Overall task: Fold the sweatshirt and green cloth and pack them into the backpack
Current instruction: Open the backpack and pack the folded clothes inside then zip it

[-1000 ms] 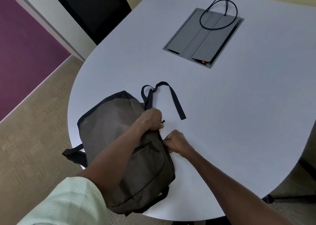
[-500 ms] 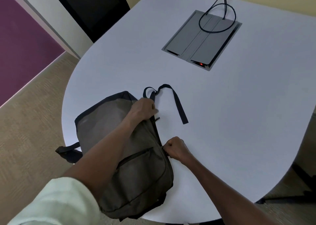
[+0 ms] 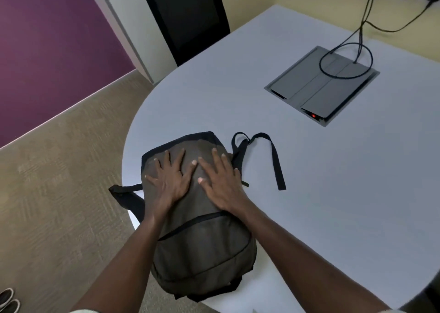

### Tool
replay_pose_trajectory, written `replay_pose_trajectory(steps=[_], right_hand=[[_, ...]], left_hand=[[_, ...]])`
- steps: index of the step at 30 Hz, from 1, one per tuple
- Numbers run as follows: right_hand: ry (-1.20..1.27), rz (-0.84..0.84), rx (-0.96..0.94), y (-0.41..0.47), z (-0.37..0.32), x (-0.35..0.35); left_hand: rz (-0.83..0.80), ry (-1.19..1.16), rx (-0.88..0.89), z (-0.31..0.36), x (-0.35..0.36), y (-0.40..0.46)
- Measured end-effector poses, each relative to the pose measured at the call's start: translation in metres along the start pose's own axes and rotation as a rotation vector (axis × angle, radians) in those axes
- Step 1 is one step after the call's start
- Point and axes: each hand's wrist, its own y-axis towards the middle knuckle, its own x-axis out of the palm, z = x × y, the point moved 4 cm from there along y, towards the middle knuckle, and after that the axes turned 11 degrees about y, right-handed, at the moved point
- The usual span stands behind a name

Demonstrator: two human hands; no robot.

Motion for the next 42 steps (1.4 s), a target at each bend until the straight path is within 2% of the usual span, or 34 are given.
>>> replay_pose_trajectory(steps=[2,9,15,17,20,22,24,25,26,28,29,31,33,38,42], right_hand=[[-0.024,-0.022,0.003,-0.005,-0.003,0.020],[-0.148,0.109,-0.005,-0.029,0.023,0.053],[-0.105,0.021,0.002,-0.014,0.024,0.045],[-0.066,-0.020,0.019,-0.012,0.022,0.042],[0.060,-0.052,0.046,-0.008,0.020,0.031],[0.244,0.070,0.068,-0.008,0.022,0.016],[0.401,0.287,0.153,-0.010,0.029,-0.002],[0.445,0.361,0.249,-0.011,0.036,-0.008],[0.473,0.397,0.377,-0.013,0.044,-0.012],[0.508,0.371,0.677,-0.016,0.067,-0.009],[0.528,0.333,0.806,-0.020,0.075,-0.006],[0.624,0.234,0.928,-0.025,0.084,0.003],[0.714,0.123,0.904,-0.026,0.085,0.012],[0.769,0.057,0.852,-0.019,0.081,0.019],[0.809,0.073,0.787,-0.012,0.077,0.016]], left_hand=[[0.019,0.031,0.028,0.000,0.000,-0.008],[0.126,0.125,0.061,0.001,0.019,-0.025],[0.060,0.117,0.053,0.003,0.019,-0.008],[0.036,0.056,0.088,0.000,0.015,-0.010],[0.147,-0.162,0.104,-0.025,0.005,-0.014],[0.310,-0.342,-0.030,-0.059,0.001,-0.018],[0.393,-0.444,-0.329,-0.093,0.004,-0.026],[0.378,-0.470,-0.485,-0.108,0.008,-0.030],[0.313,-0.494,-0.651,-0.121,0.016,-0.034],[0.073,-0.611,-0.972,-0.142,0.043,-0.044],[-0.018,-0.724,-1.053,-0.149,0.057,-0.050],[-0.082,-0.983,-0.993,-0.153,0.078,-0.055],[-0.107,-1.092,-0.885,-0.154,0.087,-0.057],[-0.058,-1.108,-0.922,-0.165,0.090,-0.051],[-0.094,-1.123,-0.832,-0.162,0.087,-0.048]])
